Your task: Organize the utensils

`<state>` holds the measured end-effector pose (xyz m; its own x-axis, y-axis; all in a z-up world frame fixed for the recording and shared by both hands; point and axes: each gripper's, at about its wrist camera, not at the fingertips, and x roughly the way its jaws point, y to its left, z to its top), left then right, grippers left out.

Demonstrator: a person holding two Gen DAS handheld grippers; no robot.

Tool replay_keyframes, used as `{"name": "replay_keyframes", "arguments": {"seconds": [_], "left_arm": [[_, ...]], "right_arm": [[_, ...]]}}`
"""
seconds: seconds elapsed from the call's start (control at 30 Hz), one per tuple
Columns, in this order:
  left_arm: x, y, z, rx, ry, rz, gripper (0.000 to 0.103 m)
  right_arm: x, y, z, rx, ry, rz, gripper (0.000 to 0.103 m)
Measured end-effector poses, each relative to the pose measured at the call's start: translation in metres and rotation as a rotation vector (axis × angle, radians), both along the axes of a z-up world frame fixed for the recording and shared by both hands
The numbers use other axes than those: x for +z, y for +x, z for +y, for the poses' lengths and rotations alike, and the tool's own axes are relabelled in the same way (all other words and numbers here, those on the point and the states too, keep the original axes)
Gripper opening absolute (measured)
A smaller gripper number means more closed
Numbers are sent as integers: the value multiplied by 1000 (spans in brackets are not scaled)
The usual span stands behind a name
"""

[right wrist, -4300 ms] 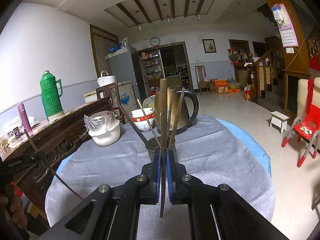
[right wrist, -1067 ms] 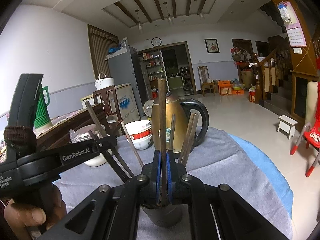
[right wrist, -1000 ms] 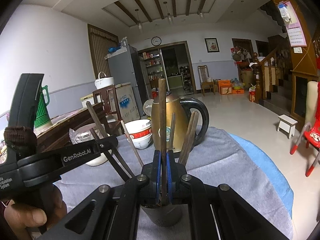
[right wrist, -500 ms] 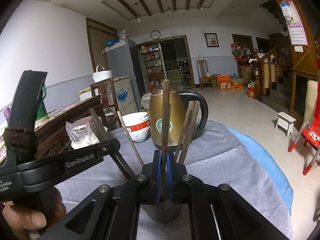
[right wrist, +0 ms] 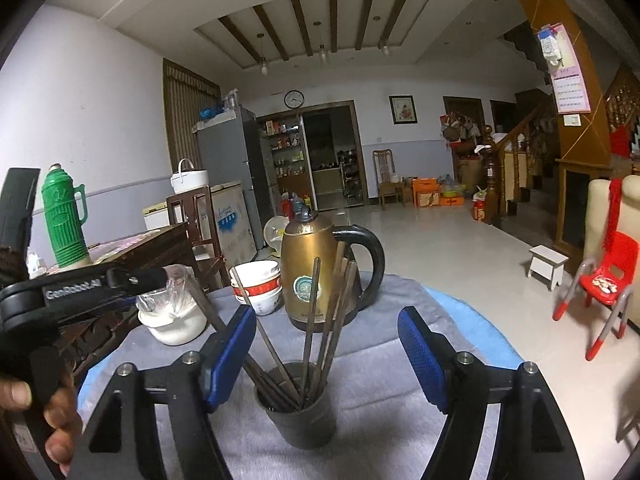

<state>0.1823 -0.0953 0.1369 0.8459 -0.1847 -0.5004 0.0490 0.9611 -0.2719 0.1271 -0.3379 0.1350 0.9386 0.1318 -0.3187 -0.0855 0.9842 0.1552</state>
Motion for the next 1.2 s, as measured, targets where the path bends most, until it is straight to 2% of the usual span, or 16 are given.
{"name": "replay_keyframes", "arguments": {"seconds": [0.37, 0.77, 0.97, 1.1, 1.2], "left_arm": [[-25, -17, 7, -13, 67, 117, 74], [-22, -47, -2, -46, 146, 107, 86], [-25, -53, 2, -9, 218, 116, 93], [-29, -56, 5, 14, 239, 128, 94], [-28, -57, 4, 10, 247, 125, 96]], "right_arm": [[-15, -30, 1, 17, -40, 97, 77], [-16, -47, 15, 71, -99, 140, 81], [-15, -53, 17, 63, -134, 140, 90], [-16, -55, 14, 62, -149, 159, 100], [-15, -57, 14, 62, -159, 158, 101]]}}
